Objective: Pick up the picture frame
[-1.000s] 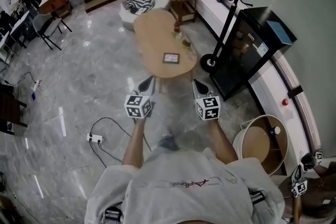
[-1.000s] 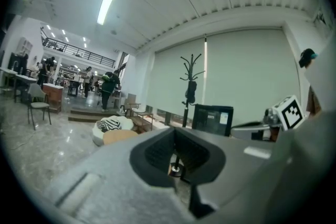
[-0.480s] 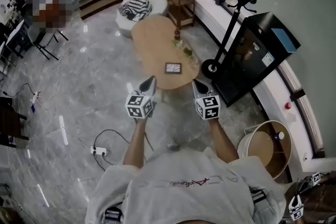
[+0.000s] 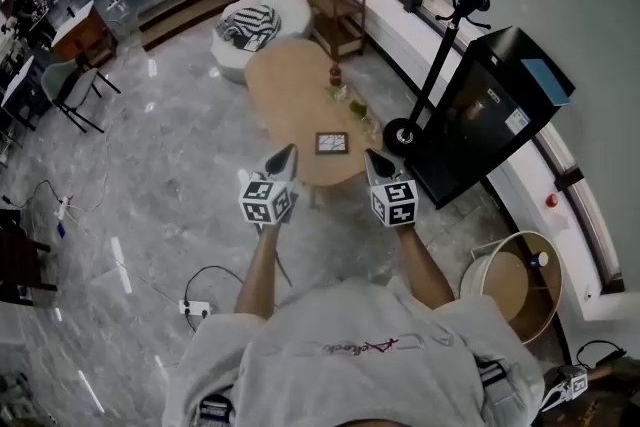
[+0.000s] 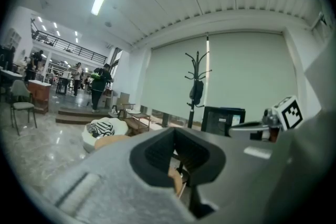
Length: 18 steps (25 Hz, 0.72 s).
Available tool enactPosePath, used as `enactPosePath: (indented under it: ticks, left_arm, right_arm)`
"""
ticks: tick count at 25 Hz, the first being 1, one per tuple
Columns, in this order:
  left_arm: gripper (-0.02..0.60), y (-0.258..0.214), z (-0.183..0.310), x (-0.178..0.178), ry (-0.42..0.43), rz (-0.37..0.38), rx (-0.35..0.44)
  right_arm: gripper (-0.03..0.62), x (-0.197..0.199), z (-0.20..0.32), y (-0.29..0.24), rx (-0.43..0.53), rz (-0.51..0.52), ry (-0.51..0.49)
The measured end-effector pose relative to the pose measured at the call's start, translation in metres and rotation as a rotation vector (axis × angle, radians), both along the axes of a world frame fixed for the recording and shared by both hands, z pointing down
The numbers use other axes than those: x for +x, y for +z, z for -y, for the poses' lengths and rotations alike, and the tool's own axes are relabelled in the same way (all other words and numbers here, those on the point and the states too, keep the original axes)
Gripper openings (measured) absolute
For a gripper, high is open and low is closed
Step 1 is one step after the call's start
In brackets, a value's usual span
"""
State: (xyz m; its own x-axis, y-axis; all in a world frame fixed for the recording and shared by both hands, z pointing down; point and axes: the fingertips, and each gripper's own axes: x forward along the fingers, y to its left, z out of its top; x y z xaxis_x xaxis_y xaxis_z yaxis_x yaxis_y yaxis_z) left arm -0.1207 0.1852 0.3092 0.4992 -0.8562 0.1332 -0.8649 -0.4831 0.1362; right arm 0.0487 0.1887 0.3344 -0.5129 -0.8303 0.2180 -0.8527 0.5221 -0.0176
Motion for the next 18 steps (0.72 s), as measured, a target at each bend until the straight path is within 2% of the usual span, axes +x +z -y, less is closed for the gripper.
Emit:
enactPosePath:
  ticks: [6, 18]
  left_arm:
    - [0.0, 0.009, 0.019, -0.003, 0.028, -0.004, -0.007]
    - [0.0, 0.016, 0.022, 0.009, 0.051, -0.006, -0.013]
  right_arm:
    - [0.005, -0.005, 0.014, 0.011, -0.011, 0.003, 0.026]
    - [0.006, 0.006, 0.011, 0.023, -0.025, 0.007, 0.05]
